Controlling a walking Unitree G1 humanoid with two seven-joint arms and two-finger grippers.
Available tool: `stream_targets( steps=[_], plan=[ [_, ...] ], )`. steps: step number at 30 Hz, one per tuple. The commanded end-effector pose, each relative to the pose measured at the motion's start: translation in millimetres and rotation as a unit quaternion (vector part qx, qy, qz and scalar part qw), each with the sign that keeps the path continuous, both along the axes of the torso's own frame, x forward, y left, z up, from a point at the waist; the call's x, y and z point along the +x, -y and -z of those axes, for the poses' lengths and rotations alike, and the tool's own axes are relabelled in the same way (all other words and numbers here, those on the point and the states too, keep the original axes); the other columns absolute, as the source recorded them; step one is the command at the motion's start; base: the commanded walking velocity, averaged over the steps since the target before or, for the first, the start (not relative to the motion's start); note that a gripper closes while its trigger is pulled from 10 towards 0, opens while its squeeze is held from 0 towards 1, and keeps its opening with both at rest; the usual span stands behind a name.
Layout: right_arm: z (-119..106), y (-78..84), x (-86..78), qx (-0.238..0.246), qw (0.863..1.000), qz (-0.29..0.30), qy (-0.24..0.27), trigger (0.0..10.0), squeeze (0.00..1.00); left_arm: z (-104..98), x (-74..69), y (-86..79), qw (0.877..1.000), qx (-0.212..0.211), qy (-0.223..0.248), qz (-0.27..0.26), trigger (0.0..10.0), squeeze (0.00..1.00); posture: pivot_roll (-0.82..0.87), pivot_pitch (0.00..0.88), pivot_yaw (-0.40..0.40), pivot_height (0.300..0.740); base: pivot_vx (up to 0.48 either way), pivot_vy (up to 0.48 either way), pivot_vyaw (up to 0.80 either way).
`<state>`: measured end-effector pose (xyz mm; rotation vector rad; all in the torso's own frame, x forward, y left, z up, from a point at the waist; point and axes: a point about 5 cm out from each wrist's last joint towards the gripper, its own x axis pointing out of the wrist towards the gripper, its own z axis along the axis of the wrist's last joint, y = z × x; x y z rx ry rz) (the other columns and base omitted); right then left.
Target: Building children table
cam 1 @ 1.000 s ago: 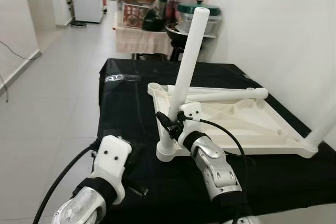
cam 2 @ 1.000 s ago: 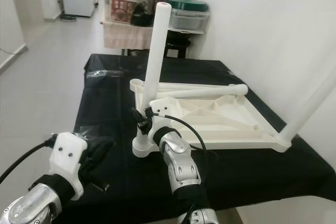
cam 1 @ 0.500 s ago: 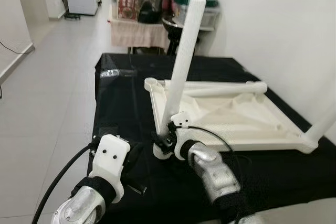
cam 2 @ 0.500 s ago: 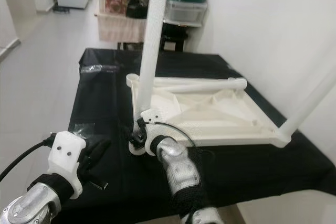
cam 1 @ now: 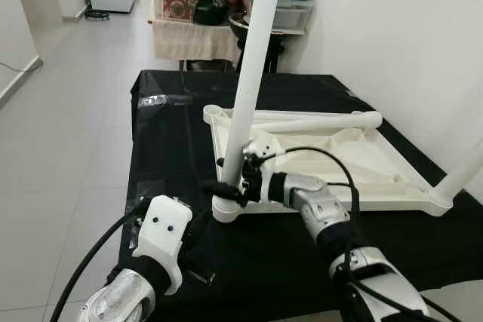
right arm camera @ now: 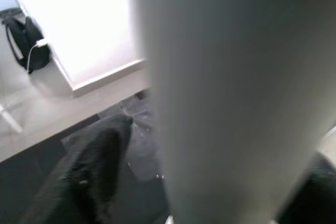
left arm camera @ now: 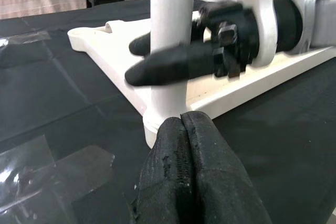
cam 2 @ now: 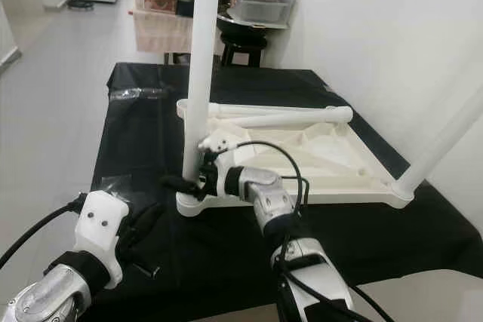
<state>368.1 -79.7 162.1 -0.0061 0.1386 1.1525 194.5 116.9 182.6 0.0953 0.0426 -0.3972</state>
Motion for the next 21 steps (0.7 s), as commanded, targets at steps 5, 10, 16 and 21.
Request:
stream_targets(
  steps=[5,10,16,21],
  plan=[
    [-6.1,2.9,1.0,0.027,0.999,-0.038,-0.001,0.0,0.00,2.3,-2.2,0.7,1.000,0.002,-0.008,-0.003,10.0,0.00,0.20,0.000,-0.182,0.740,0.000,0.000,0.00],
    [-3.0,8.7,0.3,0.033,0.998,-0.045,-0.006,0.0,0.00,2.9,-3.3,2.1,1.000,0.001,-0.009,-0.002,10.0,0.00,0.20,0.000,-0.177,0.740,0.000,0.000,0.00],
    [15.1,26.3,-6.8,0.022,1.000,-0.013,0.011,0.0,0.00,2.9,-4.3,3.5,1.000,-0.001,-0.011,0.002,10.0,0.00,0.18,0.000,-0.173,0.740,0.000,0.000,0.00],
    [66.2,34.7,-20.7,-0.049,0.944,0.327,-0.013,0.0,0.00,2.0,-6.3,0.8,1.000,0.001,-0.012,0.002,10.0,0.00,0.16,0.000,-0.182,0.740,0.000,0.000,0.00]
  ],
)
